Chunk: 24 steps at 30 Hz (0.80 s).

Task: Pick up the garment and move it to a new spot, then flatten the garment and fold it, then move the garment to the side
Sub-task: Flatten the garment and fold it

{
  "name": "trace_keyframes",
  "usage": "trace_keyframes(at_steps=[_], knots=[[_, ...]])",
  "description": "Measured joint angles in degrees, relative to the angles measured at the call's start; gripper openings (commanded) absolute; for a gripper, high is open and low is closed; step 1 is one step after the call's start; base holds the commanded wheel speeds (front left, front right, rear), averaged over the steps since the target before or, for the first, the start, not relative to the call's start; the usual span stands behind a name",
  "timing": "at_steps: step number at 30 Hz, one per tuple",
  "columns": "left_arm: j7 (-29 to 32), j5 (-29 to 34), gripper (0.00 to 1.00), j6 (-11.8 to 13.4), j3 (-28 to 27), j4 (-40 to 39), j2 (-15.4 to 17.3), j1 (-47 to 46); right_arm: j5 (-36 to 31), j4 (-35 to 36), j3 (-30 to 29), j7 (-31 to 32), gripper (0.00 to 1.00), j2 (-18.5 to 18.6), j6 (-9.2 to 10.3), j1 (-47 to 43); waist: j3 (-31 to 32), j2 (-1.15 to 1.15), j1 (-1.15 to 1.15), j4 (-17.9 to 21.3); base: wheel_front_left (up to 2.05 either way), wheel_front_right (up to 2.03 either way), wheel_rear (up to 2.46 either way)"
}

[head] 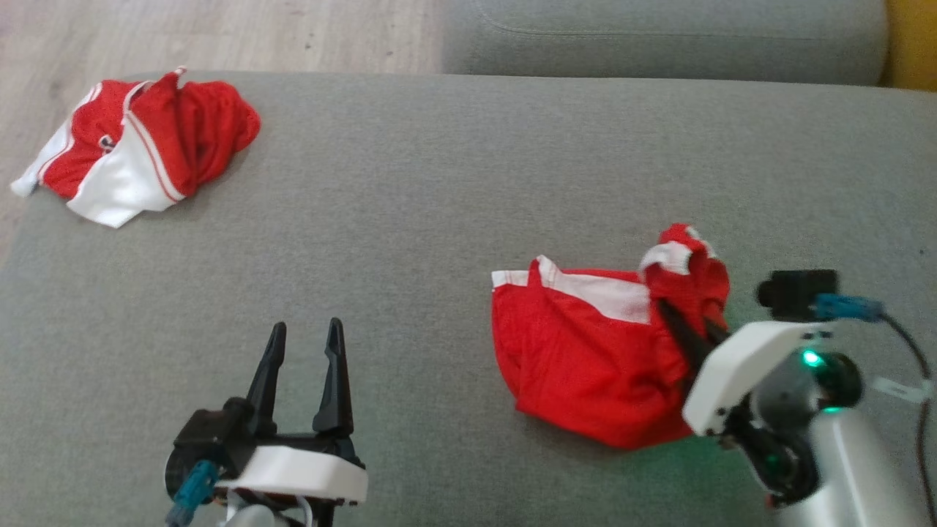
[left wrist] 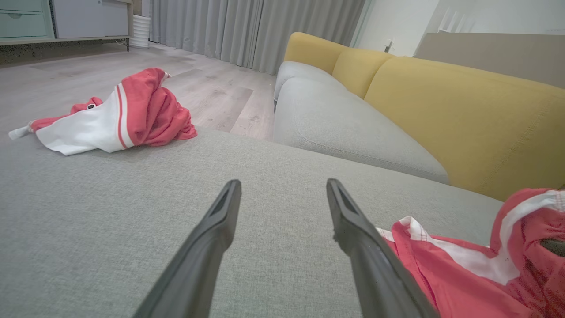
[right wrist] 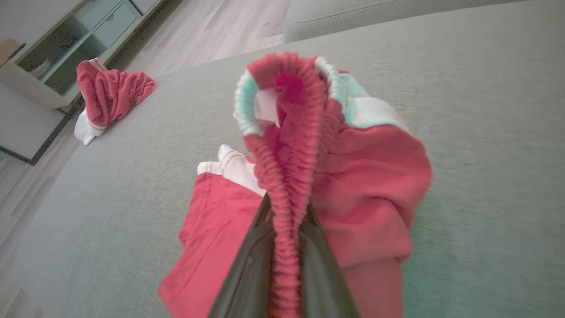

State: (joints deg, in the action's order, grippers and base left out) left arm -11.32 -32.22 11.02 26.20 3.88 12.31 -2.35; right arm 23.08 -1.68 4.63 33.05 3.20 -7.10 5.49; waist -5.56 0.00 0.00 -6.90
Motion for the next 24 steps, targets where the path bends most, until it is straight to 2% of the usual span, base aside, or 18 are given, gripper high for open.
trace_keyframes(at_steps=[7,11,12,13,14,21,24], knots=[[0.0,-0.1,1.0,-0.4,0.6,0.8,-0.4,0.0,1.3,-6.8,7.5,-1.2,0.0,0.0,0.0,2.8,0.2,0.0,0.0,-2.6,0.0,0.0,0.0],[-0.1,-0.1,1.0,-0.4,1.0,1.2,-0.5,0.0,2.2,-9.8,9.7,-2.2,0.0,0.0,0.0,3.9,0.1,0.0,0.0,-3.5,0.0,0.0,0.0],[-0.1,-0.1,1.0,-0.4,1.3,1.3,-0.5,0.0,2.1,-10.8,10.3,-2.8,0.07,0.0,0.0,4.3,0.1,0.0,0.0,-3.8,0.0,0.0,0.0],[-0.1,-0.1,1.0,-0.4,1.4,1.4,-0.5,0.0,2.1,-11.8,10.9,-3.4,0.45,0.0,0.0,4.8,0.1,0.0,0.0,-3.9,0.0,0.0,0.0],[-0.1,-0.1,1.0,-0.4,1.4,1.4,-0.6,0.0,1.9,-12.5,11.7,-4.0,1.0,0.0,0.0,5.3,0.1,0.0,0.0,-4.1,0.0,0.0,0.0],[-0.1,-0.1,1.0,-0.4,1.6,1.7,-0.7,0.0,1.9,-13.9,17.4,-8.5,1.0,0.0,0.0,7.4,0.5,0.0,0.0,-4.0,0.0,0.0,0.0],[-0.1,-0.1,1.0,-0.4,1.6,1.7,-0.7,0.0,2.0,-13.9,17.9,-10.1,1.0,0.0,0.0,7.7,0.8,0.0,0.0,-3.5,0.0,0.0,0.0]])
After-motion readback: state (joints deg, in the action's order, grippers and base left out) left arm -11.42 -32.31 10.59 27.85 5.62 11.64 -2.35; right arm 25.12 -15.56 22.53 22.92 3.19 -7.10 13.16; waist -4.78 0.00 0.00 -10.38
